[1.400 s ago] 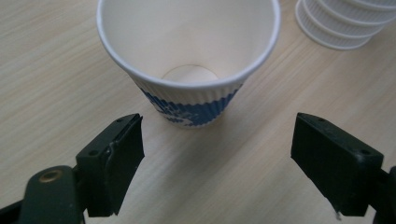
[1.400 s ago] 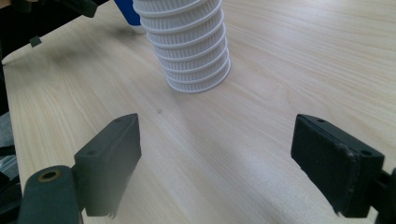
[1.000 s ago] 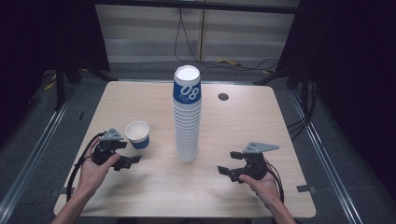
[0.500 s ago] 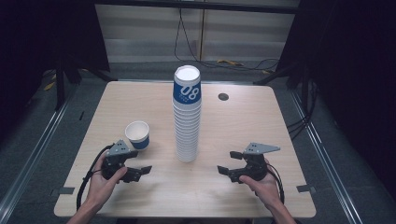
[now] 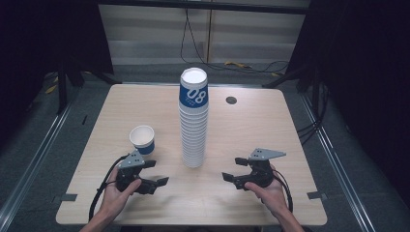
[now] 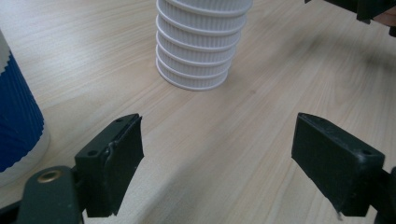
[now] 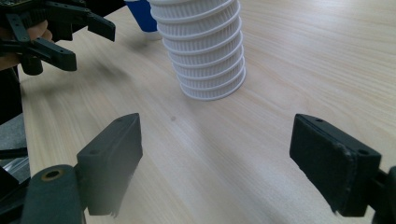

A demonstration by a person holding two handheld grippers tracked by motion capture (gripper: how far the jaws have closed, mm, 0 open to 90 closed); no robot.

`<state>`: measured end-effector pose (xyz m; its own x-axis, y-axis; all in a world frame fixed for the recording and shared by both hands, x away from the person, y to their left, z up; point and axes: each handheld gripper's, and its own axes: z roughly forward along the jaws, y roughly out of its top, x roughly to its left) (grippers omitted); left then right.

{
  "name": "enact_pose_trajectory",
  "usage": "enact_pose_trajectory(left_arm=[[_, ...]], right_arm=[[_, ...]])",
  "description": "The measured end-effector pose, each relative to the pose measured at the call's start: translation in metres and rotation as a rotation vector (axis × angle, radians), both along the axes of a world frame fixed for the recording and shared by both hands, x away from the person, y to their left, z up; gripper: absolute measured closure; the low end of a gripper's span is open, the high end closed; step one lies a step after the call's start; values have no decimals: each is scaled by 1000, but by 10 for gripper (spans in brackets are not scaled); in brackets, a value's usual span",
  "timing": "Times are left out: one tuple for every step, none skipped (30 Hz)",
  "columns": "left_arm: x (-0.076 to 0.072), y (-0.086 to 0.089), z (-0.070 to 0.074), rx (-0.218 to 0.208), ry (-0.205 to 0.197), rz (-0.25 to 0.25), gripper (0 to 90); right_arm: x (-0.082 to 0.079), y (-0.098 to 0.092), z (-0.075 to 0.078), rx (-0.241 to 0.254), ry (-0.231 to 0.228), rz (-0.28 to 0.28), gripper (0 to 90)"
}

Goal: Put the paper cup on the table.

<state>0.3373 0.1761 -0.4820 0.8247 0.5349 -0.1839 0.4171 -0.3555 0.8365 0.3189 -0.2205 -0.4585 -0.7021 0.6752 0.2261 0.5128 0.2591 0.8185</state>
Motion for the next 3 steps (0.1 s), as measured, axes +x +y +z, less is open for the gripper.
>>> enact_pose_trajectory(left_arm=[[-1, -2, -1, -9, 9, 2, 164], [-2, -3, -2, -13, 16, -4, 164], [-3, -5, -3, -12, 17, -10, 164]], right_arm=[[0, 0, 0, 0, -1, 4, 171], [-1, 1, 0, -3, -1, 3, 171], [-1, 0, -1, -4, -4, -2, 171]])
